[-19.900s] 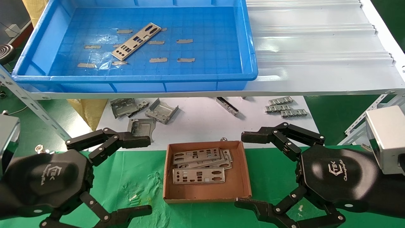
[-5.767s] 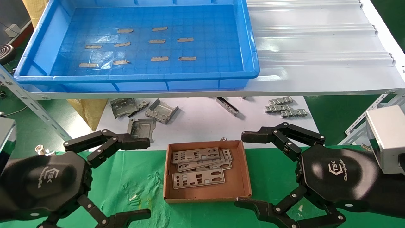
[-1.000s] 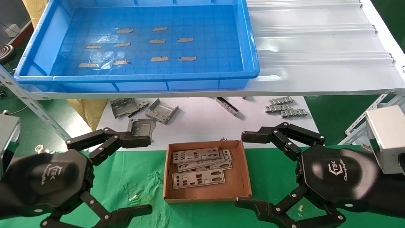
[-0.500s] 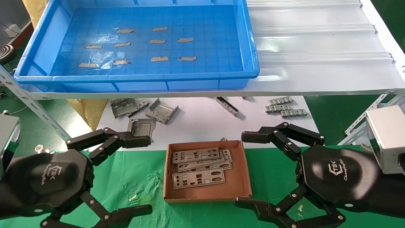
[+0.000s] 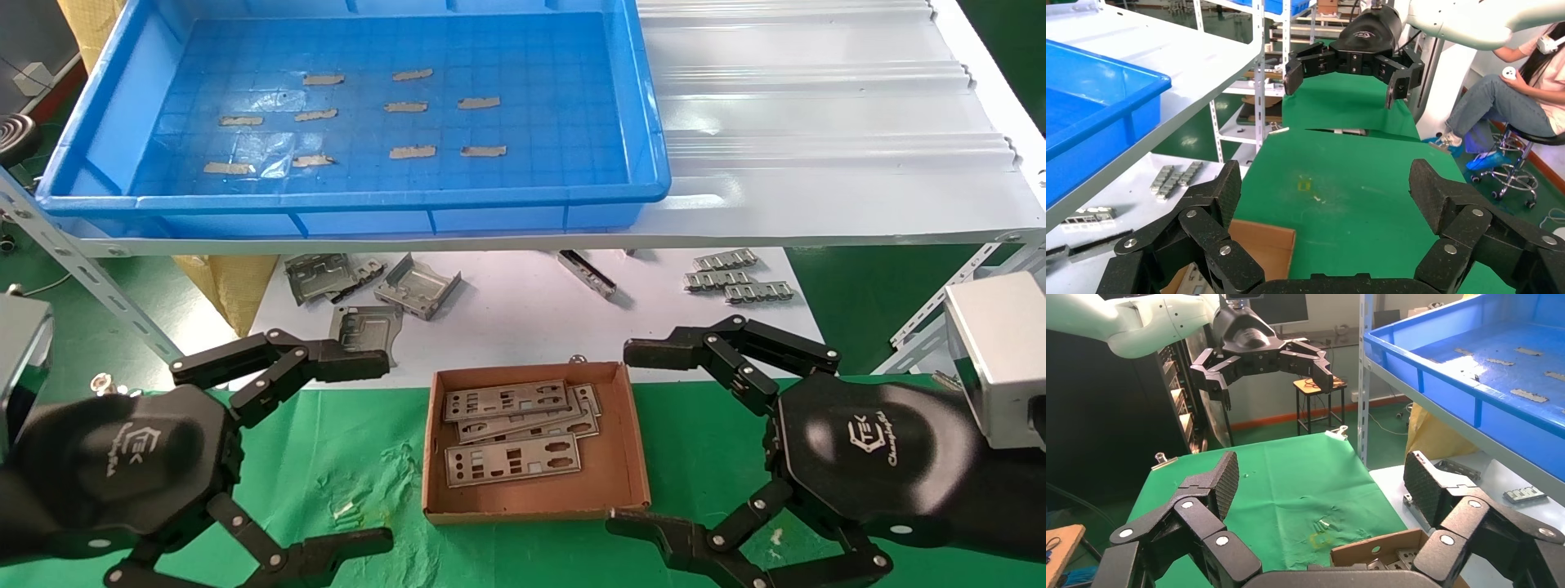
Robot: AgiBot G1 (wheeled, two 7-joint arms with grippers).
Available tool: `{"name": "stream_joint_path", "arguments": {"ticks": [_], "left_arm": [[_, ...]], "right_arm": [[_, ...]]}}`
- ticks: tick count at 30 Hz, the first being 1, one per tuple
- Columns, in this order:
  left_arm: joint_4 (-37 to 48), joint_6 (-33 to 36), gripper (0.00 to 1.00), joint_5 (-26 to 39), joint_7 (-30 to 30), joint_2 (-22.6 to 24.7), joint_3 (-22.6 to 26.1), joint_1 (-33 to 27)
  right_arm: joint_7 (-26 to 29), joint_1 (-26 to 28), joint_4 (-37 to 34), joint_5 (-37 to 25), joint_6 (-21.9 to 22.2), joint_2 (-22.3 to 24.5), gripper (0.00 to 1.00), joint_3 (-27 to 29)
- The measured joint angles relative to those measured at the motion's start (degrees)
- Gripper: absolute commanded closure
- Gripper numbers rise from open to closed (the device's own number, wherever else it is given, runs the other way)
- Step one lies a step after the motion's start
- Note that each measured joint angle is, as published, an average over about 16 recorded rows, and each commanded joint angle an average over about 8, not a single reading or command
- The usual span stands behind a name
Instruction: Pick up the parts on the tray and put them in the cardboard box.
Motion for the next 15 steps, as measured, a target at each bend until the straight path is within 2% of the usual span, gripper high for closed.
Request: {"name": "stream_joint_path", "arguments": {"ticks": [15], "left_arm": [[0.0, 0.0, 0.0, 0.0, 0.0, 0.0, 0.0, 0.0]], "right_arm": [[0.0, 0.0, 0.0, 0.0, 0.0, 0.0, 0.0, 0.0]]}}
